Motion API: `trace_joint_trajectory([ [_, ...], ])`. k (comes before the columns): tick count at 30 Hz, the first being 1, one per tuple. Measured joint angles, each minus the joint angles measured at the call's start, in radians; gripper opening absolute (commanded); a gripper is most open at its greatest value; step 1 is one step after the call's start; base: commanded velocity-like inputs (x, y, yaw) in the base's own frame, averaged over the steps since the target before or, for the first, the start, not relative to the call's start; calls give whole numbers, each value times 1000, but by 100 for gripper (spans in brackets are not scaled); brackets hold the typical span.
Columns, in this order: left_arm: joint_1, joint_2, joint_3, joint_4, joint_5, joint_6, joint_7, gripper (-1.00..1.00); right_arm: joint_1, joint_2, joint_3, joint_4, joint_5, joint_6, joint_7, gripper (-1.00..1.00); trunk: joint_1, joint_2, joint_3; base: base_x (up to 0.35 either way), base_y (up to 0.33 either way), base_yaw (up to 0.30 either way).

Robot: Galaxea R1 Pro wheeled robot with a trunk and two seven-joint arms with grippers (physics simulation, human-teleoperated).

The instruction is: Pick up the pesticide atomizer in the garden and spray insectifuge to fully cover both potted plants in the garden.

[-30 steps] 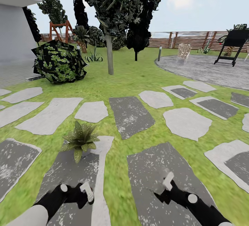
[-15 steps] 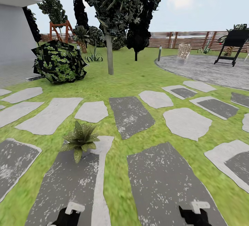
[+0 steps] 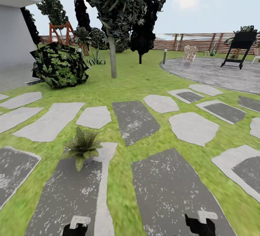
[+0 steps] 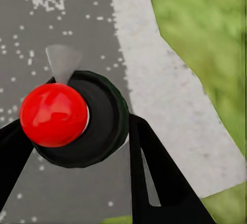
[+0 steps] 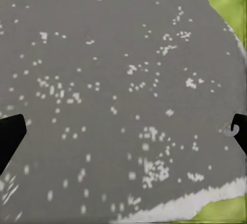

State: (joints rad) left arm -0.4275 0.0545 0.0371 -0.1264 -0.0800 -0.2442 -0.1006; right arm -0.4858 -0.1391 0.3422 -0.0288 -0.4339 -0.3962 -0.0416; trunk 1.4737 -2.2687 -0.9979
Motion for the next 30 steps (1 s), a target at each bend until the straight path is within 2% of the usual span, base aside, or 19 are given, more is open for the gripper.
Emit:
trace_joint_trajectory([
  [1, 0, 0, 0, 0, 2, 0, 0, -100, 0, 0, 0, 0, -14, 0, 0, 100, 0, 0, 1, 0, 0, -263],
  [4, 0, 2, 1, 1, 3, -1, -3, -100, 0, -1, 0, 0, -93, 1, 2, 100, 0, 0, 1, 0, 0, -284],
  [7, 1, 1, 1, 2, -2, -1, -4, -100, 0, 1, 2, 1, -121, 0, 3, 100, 0, 0, 1, 0, 0, -296],
  [16, 10, -4, 0, 2, -6, -1, 1, -100, 0, 8, 4, 3, -126, -1, 3, 100, 0, 0, 1, 36, -8, -299],
  [30, 18, -4, 0, 2, -8, -1, 0, -100, 0, 13, 4, 3, -124, 0, 3, 100, -1, 0, 1, 272, -134, -300],
])
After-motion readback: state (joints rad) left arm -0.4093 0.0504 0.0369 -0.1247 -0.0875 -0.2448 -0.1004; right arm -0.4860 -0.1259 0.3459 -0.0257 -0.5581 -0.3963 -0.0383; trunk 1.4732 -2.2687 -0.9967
